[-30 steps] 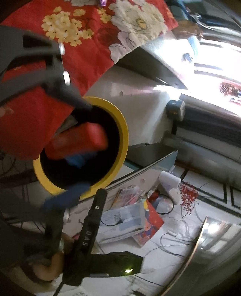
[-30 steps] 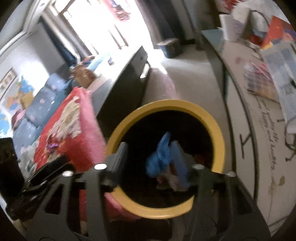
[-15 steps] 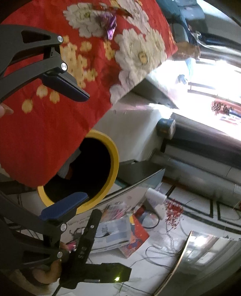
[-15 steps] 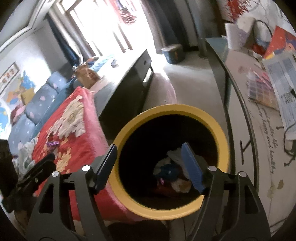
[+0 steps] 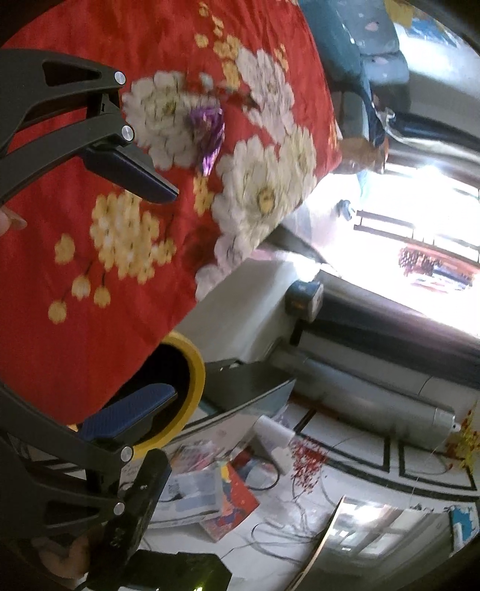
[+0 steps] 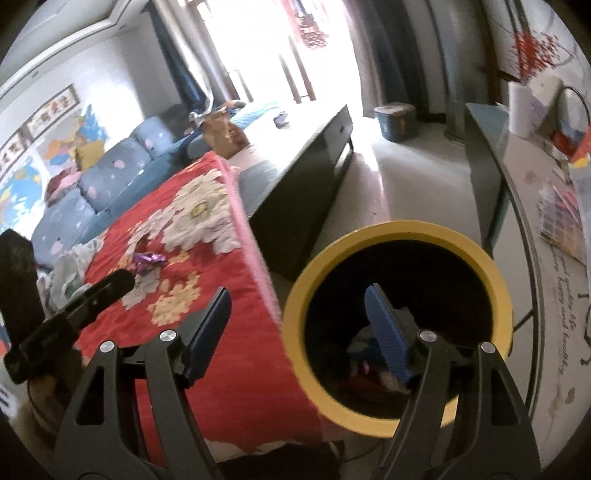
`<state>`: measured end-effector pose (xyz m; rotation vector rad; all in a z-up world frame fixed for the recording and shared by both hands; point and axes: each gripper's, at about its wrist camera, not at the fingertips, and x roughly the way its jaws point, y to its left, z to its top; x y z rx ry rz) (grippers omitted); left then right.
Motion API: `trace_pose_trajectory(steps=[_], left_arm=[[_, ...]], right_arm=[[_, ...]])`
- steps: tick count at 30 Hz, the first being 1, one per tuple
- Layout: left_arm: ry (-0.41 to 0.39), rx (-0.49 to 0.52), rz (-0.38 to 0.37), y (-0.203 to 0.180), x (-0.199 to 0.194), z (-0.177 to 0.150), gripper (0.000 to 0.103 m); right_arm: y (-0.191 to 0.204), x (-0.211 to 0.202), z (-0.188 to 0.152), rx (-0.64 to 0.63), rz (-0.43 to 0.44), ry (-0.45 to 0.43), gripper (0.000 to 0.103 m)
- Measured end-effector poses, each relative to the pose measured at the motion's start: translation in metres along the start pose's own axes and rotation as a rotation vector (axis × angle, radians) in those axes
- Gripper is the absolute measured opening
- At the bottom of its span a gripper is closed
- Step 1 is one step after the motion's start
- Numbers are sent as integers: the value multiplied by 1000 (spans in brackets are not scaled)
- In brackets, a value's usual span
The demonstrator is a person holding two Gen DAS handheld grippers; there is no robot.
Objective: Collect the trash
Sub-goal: 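Move both tools back from the bin to the remaining wrappers on the bedspread, then grasp the clear snack packet with the left tool while the right tool grasps the purple wrapper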
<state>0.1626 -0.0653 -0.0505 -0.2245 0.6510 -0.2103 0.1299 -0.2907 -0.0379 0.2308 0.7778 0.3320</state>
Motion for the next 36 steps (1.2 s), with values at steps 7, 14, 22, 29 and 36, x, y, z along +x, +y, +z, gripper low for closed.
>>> trace_pose_trajectory(steps=[7, 14, 22, 29, 36], left_arm=[[-37, -50, 44, 31, -13, 5, 95], [-67, -105, 100, 67, -27, 10, 95], [-73, -178, 141, 114, -40, 9, 95], [-59, -230, 163, 145, -40, 9, 94], [-11, -269, 164, 168, -25, 11, 76]], right_arm=[[37, 11, 1, -74, 50, 19, 67], [81, 37, 2, -176, 97, 52, 67], [129, 74, 10, -294, 138, 89, 67], [169, 115, 17, -405, 171, 132, 67], [189, 154, 24, -487, 178, 174, 63]])
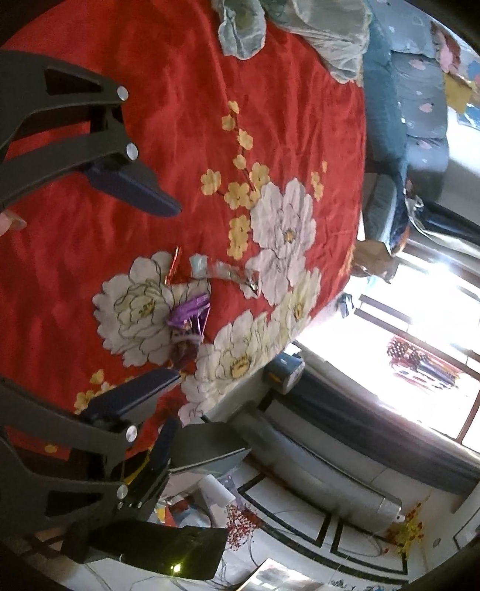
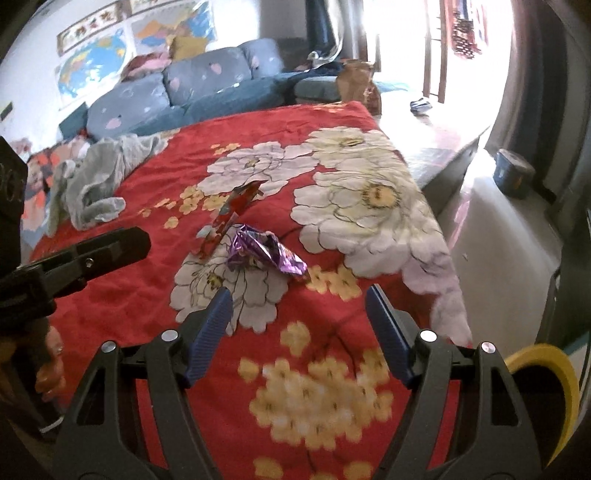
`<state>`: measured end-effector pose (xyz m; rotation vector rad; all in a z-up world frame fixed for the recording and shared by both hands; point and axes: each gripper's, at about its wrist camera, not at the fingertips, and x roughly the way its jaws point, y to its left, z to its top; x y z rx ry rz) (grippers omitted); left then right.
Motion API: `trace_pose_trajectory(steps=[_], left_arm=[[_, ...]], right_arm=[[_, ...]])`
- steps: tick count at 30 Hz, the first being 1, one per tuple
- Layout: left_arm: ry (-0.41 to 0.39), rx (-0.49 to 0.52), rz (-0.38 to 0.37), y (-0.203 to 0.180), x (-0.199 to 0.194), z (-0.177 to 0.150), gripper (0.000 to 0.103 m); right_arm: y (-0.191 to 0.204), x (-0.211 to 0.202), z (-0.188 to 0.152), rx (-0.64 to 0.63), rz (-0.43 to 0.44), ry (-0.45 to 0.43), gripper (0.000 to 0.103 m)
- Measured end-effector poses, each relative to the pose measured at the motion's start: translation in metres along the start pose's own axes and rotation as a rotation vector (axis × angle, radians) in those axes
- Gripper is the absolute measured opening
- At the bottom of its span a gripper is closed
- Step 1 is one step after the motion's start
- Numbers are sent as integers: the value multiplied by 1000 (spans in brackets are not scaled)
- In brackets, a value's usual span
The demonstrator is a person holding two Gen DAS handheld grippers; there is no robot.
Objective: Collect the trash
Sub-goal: 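Grasp the clear snack packet with the left tool while the right tool grasps the purple wrapper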
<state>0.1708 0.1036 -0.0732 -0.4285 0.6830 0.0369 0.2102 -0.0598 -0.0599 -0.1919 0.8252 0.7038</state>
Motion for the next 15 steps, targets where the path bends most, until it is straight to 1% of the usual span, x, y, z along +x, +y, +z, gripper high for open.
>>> trace_pose_trajectory(steps=[4, 6, 8, 10, 11, 12, 13, 15], left_arm=[[28, -14, 10, 9, 13, 4, 68], [50, -17, 14, 12, 21, 7, 64], [64, -17, 15, 13, 27, 11, 62], [79, -17, 19, 14, 34, 13, 60], [87, -18, 18, 15, 38, 14, 57], [96, -19, 21, 16, 43, 16, 54], [106, -23, 22, 17, 48, 17, 53], [123, -33, 19, 19, 55, 19, 48]], right_arm=[[3, 20, 9, -35, 7, 27, 59], [3, 29, 13, -42, 7, 38, 55], [5, 35, 16, -53, 19, 44, 52], [7, 39, 17, -68, 25, 47, 48], [9, 43, 18, -78, 37, 55, 39], [10, 46, 18, -84, 53, 66, 22], [12, 50, 18, -87, 69, 82, 13], [14, 51, 13, -82, 83, 93, 12]])
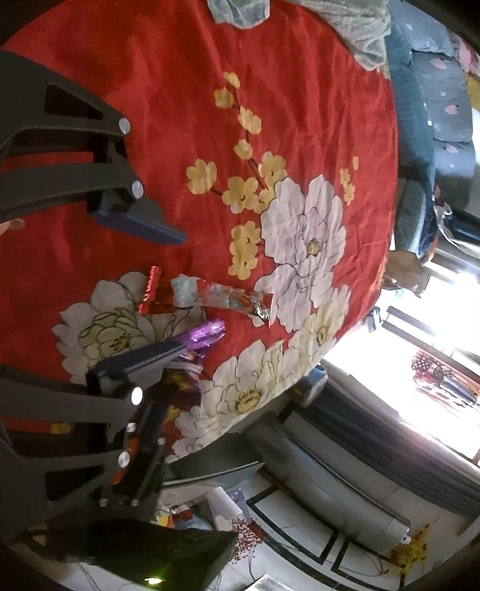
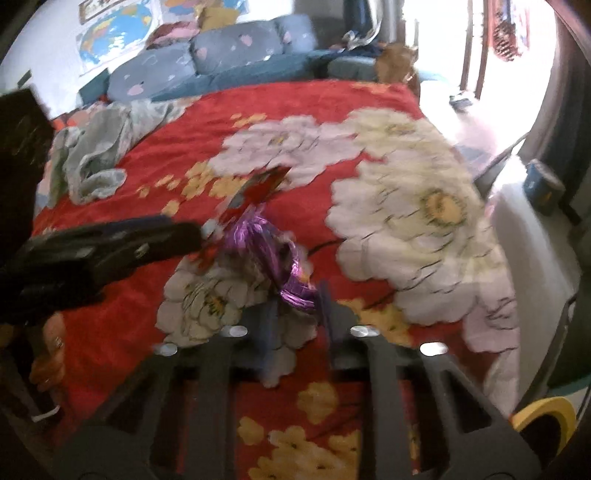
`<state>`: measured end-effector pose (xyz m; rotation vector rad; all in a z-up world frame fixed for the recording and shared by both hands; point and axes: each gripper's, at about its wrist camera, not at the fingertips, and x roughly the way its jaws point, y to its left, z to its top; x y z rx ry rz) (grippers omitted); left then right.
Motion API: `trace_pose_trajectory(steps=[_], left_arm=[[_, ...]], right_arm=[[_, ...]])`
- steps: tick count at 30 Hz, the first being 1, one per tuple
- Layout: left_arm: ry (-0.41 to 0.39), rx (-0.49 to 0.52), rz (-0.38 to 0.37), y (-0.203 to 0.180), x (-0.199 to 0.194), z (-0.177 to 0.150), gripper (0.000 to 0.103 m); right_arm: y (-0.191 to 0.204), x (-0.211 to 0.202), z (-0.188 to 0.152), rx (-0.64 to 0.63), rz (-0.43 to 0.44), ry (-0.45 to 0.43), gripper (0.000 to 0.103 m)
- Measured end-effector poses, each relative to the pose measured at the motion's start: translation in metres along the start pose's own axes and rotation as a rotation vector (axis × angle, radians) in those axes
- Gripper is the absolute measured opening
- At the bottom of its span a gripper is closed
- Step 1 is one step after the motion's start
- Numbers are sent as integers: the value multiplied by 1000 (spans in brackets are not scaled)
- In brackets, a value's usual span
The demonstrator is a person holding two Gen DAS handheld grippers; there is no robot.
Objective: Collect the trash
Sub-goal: 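Grasp the clear snack packet with the left tool while the right tool grasps the purple wrapper, then carry the clear packet with the left tool while the right tool carries the purple wrapper over the bin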
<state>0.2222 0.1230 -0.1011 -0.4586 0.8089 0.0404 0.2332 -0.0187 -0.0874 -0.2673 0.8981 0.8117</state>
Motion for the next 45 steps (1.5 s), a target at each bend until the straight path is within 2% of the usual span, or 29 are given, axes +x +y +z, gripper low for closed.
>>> trace_pose_trajectory(steps=[3, 7, 9, 14, 18, 36, 45], left_arm=[[21, -12, -4, 1, 11, 2, 38], [32, 4, 5, -2, 21, 1, 31], [37, 19, 13, -5, 24, 0, 20], [31, 46, 20, -13, 21, -6, 19], [21, 71, -8, -24, 11, -14, 19], [-33, 225, -123, -99, -37, -46, 19], [-52, 304, -142, -127, -53, -61, 19]], right_arm=[[0, -5, -9, 33, 7, -6, 11], [-8, -21, -23, 99, -3, -27, 10], [-14, -31, -33, 141, -6, -44, 10], [-29, -57, -58, 251, 25, -88, 10], [-32, -75, -71, 265, 25, -113, 10], [-61, -133, -113, 362, -73, -203, 10], [-84, -153, -133, 422, -128, -220, 9]])
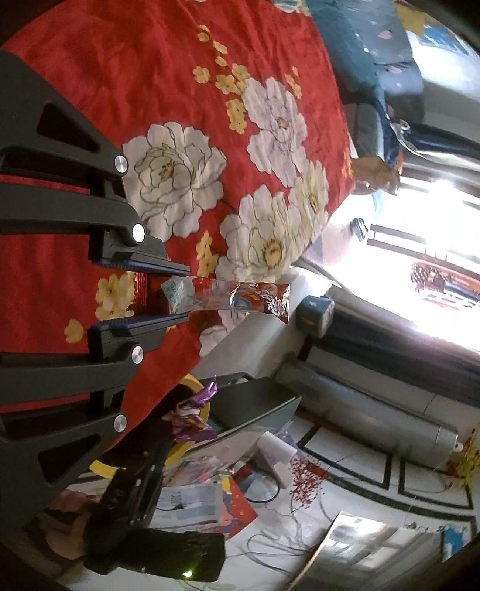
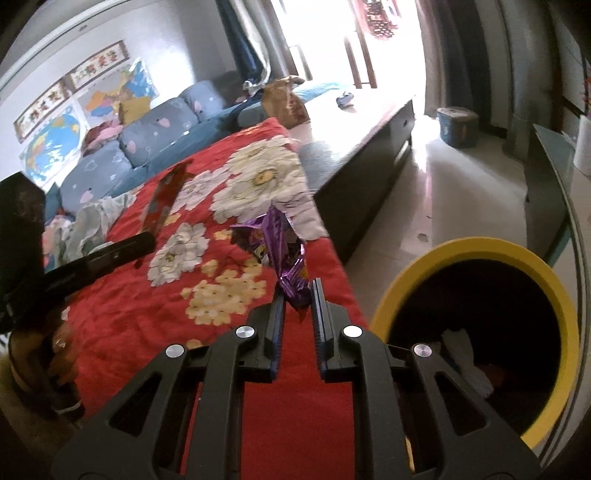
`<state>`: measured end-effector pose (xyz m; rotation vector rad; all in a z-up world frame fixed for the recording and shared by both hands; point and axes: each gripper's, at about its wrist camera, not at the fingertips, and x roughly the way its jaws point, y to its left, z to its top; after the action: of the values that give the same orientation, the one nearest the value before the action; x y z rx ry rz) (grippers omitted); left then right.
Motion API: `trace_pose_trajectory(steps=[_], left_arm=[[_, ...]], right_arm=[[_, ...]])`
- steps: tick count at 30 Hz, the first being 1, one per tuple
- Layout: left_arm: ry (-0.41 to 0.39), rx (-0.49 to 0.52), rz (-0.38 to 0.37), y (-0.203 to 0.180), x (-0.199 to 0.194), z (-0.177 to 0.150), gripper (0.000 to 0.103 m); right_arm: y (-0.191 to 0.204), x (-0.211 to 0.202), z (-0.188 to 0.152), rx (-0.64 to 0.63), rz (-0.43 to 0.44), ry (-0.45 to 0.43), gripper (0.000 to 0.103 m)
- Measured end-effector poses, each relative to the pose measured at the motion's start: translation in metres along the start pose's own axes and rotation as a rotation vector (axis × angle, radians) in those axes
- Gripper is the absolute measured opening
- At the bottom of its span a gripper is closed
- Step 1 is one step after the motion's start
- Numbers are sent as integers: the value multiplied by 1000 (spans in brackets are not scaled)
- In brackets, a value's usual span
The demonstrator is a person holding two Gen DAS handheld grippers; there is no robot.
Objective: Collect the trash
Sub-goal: 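Carry the clear packet with the left tool while the right tool carries the purple wrapper over the bin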
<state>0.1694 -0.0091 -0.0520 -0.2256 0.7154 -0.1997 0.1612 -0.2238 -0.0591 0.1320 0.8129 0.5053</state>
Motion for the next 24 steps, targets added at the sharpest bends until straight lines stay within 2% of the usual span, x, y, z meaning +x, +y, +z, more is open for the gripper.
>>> trace_pose_trajectory(steps=[24], left_arm=[[27, 139, -80, -69, 0, -19, 19]], right_arm=[[-58, -36, -9, 130, -116, -47, 9]])
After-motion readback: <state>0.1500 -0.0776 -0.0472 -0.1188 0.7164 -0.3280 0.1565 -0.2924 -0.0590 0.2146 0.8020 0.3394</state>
